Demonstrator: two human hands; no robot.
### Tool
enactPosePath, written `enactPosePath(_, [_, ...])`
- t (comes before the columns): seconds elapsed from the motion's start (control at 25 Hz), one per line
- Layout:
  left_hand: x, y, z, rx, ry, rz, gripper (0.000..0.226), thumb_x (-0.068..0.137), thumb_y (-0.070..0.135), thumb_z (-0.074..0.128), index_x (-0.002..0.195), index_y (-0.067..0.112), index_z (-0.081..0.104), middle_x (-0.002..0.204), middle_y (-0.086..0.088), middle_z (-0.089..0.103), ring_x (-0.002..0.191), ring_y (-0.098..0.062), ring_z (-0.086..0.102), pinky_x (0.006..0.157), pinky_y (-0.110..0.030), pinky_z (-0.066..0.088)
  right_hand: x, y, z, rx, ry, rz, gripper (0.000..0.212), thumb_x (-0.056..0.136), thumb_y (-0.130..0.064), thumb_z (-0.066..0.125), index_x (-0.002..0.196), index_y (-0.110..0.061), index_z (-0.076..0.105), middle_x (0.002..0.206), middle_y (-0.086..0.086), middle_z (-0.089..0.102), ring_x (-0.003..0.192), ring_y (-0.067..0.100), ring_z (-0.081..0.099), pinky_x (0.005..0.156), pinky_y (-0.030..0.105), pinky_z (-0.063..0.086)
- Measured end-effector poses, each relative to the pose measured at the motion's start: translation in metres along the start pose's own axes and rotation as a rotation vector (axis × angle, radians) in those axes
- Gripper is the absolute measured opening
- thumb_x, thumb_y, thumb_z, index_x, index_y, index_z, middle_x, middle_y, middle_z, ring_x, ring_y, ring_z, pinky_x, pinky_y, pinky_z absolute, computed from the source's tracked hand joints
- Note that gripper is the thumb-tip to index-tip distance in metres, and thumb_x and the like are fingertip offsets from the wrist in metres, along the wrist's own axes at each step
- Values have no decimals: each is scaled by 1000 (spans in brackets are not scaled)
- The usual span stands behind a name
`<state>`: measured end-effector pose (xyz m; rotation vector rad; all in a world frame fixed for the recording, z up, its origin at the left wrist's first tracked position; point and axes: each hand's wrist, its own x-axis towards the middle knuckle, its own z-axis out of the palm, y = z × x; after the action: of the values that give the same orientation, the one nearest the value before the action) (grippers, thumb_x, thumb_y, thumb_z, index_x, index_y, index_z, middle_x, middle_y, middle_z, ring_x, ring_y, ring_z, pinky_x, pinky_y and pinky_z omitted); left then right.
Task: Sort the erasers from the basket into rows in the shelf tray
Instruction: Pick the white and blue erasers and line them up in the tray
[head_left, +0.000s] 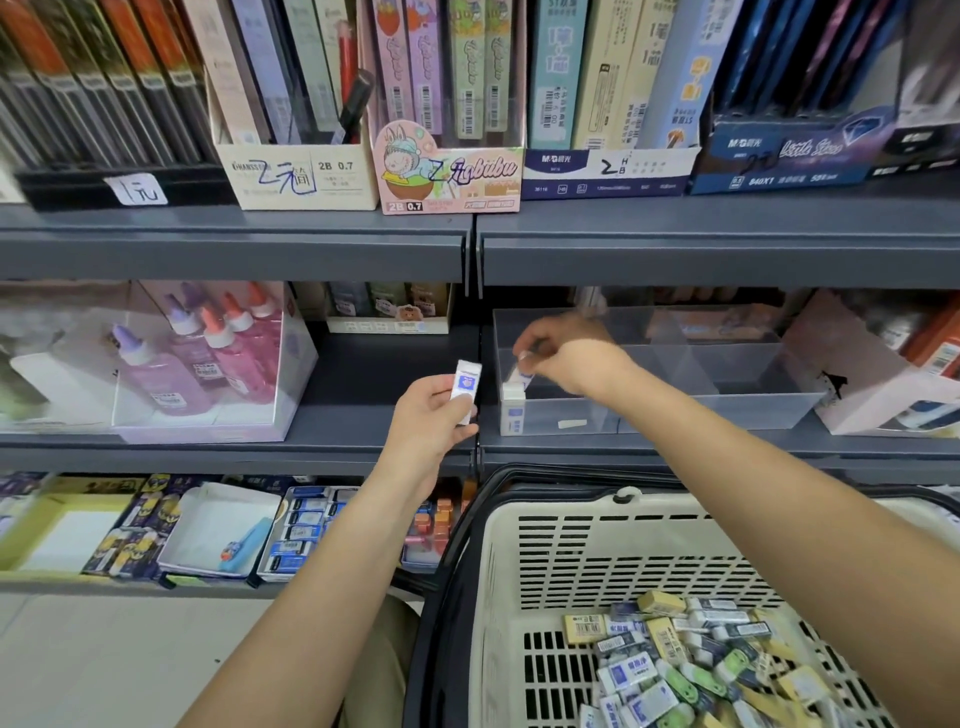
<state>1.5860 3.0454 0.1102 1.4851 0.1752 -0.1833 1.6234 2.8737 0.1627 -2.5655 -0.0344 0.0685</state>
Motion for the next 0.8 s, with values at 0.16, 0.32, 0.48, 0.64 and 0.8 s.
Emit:
enactPosePath(0.16, [1, -3, -4, -4, 50, 26, 24, 87, 6, 59, 109, 17, 59, 105, -3, 67, 91, -14, 61, 75, -25, 49, 5, 3, 18, -61, -126, 33, 17, 90, -20, 58, 105, -21, 65, 112, -1, 66, 100, 18, 62, 85, 20, 43])
enactPosePath(0.32, [-1, 0, 1, -43, 20, 43, 24, 87, 2, 57, 104, 18, 62, 104, -5, 69, 92, -15, 64, 75, -25, 51, 2, 5, 14, -12, -98, 19, 19, 94, -19, 51, 107, -20, 65, 115, 0, 65, 104, 19, 61, 95, 30, 46])
enactPosePath(0.48, [-3, 6, 9, -96, -2, 73, 25, 87, -1, 57, 107, 13, 61, 102, -7, 69, 91, -16, 65, 76, -26, 52, -11, -5, 6, 235, -12, -86, 16, 93, -29, 52, 82, -26, 64, 73, -6, 68, 66, 7, 64, 71, 23, 52])
enactPosePath(0.64, [-10, 11, 17, -161, -58, 75, 24, 87, -3, 57, 100, 16, 62, 91, -3, 72, 82, -9, 69, 71, -21, 55, -19, -12, 1, 333, -34, -107, 13, 90, -29, 56, 77, -31, 58, 61, -9, 63, 45, -1, 55, 53, 13, 45])
enactPosePath(0.8, [-5, 10, 17, -100, -88, 117, 24, 87, 3, 59, 107, 15, 63, 100, -1, 72, 91, -10, 67, 71, -20, 52, -16, -9, -7, 434, -40, -64, 10, 88, -18, 60, 81, -25, 60, 74, -3, 67, 57, 1, 63, 55, 14, 51])
